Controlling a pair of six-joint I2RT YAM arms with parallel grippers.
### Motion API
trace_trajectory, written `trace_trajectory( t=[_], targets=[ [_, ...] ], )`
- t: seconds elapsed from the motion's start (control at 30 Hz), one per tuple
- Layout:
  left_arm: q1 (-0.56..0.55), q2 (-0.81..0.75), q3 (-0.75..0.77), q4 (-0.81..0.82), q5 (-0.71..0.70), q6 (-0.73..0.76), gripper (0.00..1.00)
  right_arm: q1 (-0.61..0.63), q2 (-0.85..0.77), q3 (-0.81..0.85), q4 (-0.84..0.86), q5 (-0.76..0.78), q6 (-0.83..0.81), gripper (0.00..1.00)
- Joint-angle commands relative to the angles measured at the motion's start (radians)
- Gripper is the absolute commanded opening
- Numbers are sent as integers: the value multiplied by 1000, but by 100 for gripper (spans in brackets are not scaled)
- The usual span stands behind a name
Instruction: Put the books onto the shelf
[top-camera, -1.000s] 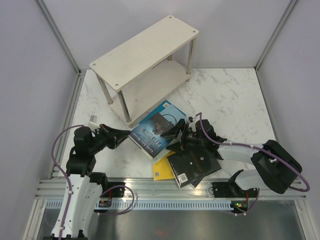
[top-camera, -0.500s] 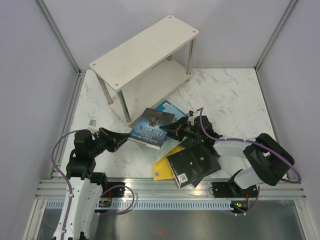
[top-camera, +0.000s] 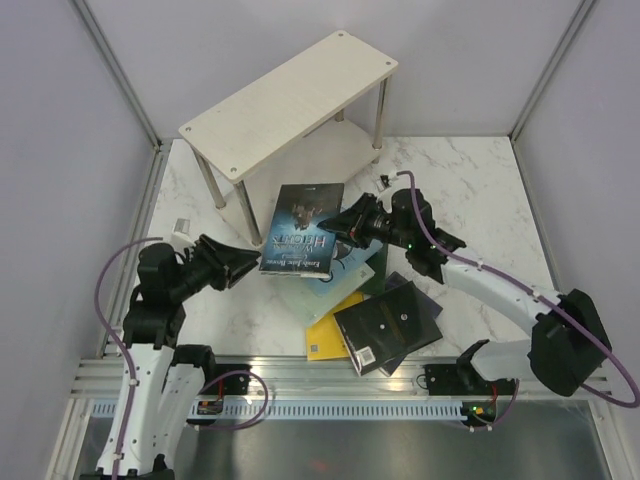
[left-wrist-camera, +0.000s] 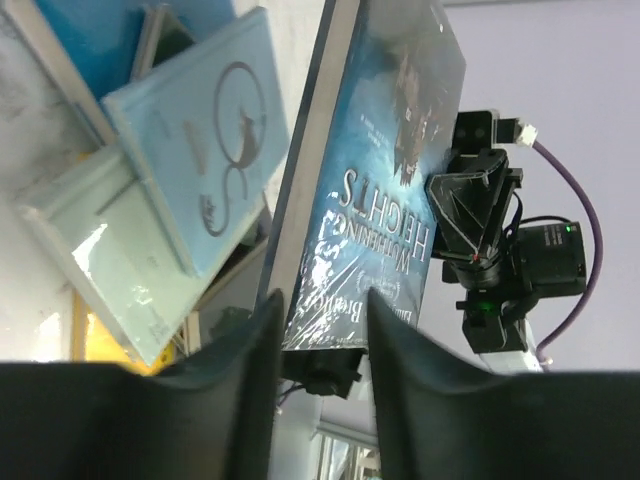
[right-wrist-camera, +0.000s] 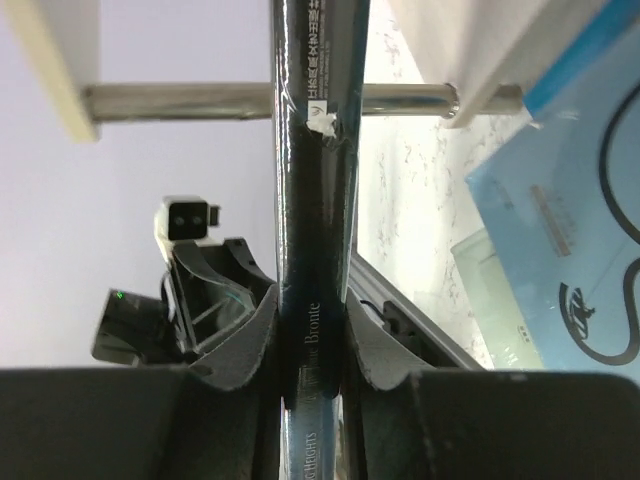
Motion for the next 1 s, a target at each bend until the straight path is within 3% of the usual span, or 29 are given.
trace_trajectory(
  t=[0.0, 0.07, 0.23, 0.27, 0.47, 0.67, 0.8, 0.97],
  targets=[
    [-10, 33, 114, 39, 91, 87, 46, -37, -129, 133, -157, -53, -181, 0],
    [-8, 47, 141, 29, 89, 104, 63, -96, -150, 186, -202, -59, -222, 0],
    [-8, 62, 184, 8, 85, 139, 88, -175, -149, 400, -411, -62, -337, 0],
    [-8, 64, 187, 6, 83, 144, 100, -189, -143, 434, -437, -59, -366, 0],
    [-8, 67, 188, -7, 92, 159, 100, -268, -78, 678, -511, -64, -403, 0],
    [-10, 56, 176, -29, 98, 173, 100, -332, 107, 959, -479, -49, -356, 0],
    [-8, 41, 158, -35, 112, 164, 100, -348, 318, 1078, -280, -36, -207, 0],
    [-8, 19, 164, -61, 117, 157, 100, -350, 599, 1287, -101, 83, -31, 0]
  ],
)
